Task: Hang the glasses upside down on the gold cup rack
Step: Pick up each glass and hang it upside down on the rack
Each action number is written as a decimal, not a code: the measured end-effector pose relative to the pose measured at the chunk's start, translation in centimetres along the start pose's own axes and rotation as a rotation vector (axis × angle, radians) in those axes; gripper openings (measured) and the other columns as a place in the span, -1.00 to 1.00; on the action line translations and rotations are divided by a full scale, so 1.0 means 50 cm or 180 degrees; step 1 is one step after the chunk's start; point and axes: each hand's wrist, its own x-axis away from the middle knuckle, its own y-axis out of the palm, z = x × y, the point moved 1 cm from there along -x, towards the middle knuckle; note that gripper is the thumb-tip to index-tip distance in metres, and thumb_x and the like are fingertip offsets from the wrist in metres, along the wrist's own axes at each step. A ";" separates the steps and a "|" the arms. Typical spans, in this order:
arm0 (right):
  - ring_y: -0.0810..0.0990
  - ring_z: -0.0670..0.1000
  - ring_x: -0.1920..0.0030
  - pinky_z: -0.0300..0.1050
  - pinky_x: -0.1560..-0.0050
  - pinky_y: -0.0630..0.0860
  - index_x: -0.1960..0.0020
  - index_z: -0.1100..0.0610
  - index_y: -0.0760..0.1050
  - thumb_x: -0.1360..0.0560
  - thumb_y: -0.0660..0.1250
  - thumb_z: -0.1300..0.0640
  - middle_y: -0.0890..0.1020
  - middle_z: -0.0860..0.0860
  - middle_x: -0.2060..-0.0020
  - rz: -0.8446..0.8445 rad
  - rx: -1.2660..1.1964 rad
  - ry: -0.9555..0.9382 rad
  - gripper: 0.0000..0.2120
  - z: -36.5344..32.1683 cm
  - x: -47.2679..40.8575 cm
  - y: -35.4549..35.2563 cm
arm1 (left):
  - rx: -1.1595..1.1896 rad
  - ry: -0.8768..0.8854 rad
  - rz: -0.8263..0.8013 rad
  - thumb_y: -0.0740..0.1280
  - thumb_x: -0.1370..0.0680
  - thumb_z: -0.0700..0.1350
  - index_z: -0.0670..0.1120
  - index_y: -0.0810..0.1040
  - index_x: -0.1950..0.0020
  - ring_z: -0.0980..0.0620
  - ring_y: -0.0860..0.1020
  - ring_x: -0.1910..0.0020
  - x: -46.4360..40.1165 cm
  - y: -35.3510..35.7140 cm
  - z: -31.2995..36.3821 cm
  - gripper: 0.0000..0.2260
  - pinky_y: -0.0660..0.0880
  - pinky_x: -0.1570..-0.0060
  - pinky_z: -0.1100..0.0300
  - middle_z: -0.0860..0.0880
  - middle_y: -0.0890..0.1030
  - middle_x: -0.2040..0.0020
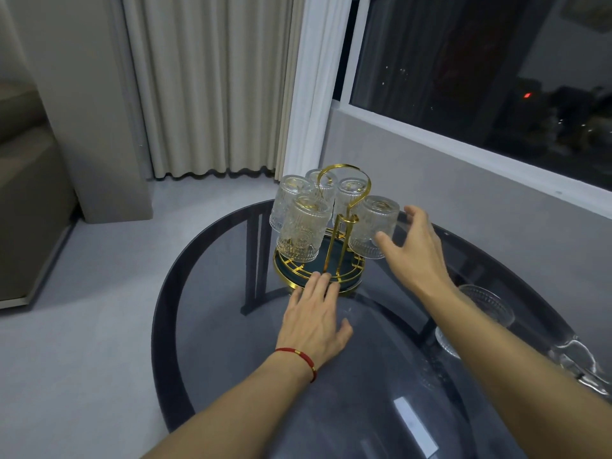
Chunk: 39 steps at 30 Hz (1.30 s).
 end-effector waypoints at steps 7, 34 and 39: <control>0.36 0.30 -0.50 0.35 -0.52 0.21 -0.49 0.20 0.42 -0.46 0.53 0.13 0.45 0.26 -0.45 0.0505 0.1027 0.0036 -0.36 0.137 0.176 -0.125 | -0.0071 -0.0145 -0.0181 0.27 -0.57 0.08 -0.07 0.24 -0.55 -0.07 0.05 -0.62 0.000 -0.012 0.019 -0.42 0.17 -0.53 -0.09 -0.06 0.22 -0.60; 0.67 0.02 -0.31 0.11 -0.32 0.60 -0.45 -0.11 0.48 -0.38 0.55 -0.24 0.63 -0.01 -0.35 -0.1366 -0.2010 0.0613 -0.31 0.121 0.237 -0.101 | 0.4116 -0.1251 -0.0217 0.62 -0.29 0.07 -0.06 0.51 -0.37 0.04 0.67 -0.10 0.025 -0.124 0.138 -0.30 0.70 0.06 -0.04 -0.06 0.62 -0.20; 0.70 0.18 -0.28 0.15 -0.24 0.65 -0.36 0.09 0.54 -0.50 0.47 -0.05 0.70 0.15 -0.28 -0.1093 -0.2982 0.0982 -0.51 0.089 0.223 -0.079 | 0.4752 -0.1430 -0.0240 0.50 -0.53 -0.15 -0.10 0.42 -0.41 -0.07 0.68 -0.13 0.015 -0.143 0.113 -0.51 0.67 -0.05 -0.06 -0.18 0.63 -0.20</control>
